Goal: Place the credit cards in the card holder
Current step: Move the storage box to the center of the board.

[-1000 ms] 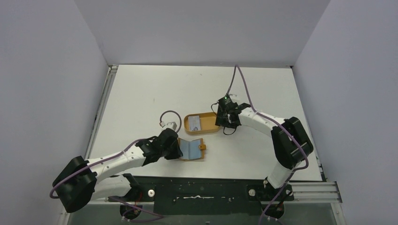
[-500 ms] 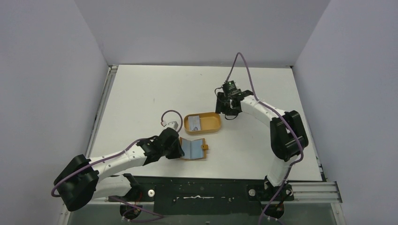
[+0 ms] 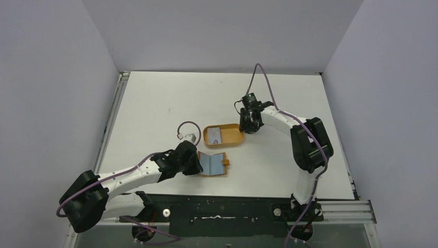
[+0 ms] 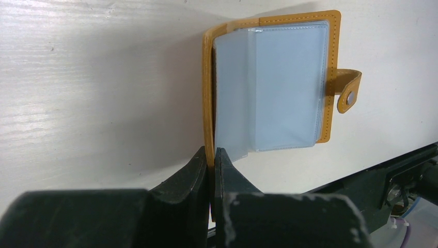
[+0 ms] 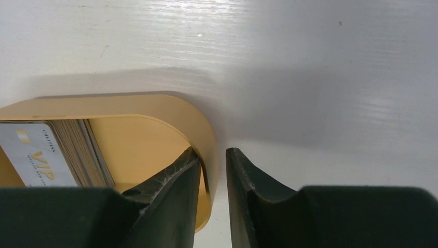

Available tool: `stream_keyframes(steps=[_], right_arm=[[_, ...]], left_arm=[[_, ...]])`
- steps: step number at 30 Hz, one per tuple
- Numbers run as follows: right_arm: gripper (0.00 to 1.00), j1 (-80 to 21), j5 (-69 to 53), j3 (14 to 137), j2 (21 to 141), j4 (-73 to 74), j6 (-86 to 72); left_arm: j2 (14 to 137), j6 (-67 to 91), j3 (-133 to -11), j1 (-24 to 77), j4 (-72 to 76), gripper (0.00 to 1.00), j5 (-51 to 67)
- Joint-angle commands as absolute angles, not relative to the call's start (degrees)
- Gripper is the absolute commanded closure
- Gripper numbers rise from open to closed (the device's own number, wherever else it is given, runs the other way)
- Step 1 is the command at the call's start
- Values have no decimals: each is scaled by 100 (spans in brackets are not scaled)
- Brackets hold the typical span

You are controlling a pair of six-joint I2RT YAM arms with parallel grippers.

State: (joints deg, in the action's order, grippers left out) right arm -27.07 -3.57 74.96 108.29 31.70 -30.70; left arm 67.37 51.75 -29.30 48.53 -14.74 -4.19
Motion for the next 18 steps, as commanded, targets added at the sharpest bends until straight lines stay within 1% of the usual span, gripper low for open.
stream_keyframes(steps=[1, 7, 12, 18], right_arm=[[77, -2398, -18, 7143, 10449, 3038, -3225], [82, -1908, 313, 6506, 9920, 2868, -3417], [83, -1568, 297, 6363, 9683, 2904, -3358], [83, -1477, 411, 6324, 9682, 2898, -3445]], left_arm=[[6750, 5103, -3090, 4833, -1318, 100, -414], [7072, 4945, -3390, 4828, -1231, 100, -347], [7488, 4810, -3741, 4822, -1145, 100, -264], [7821, 4711, -4083, 4820, -1150, 100, -239]])
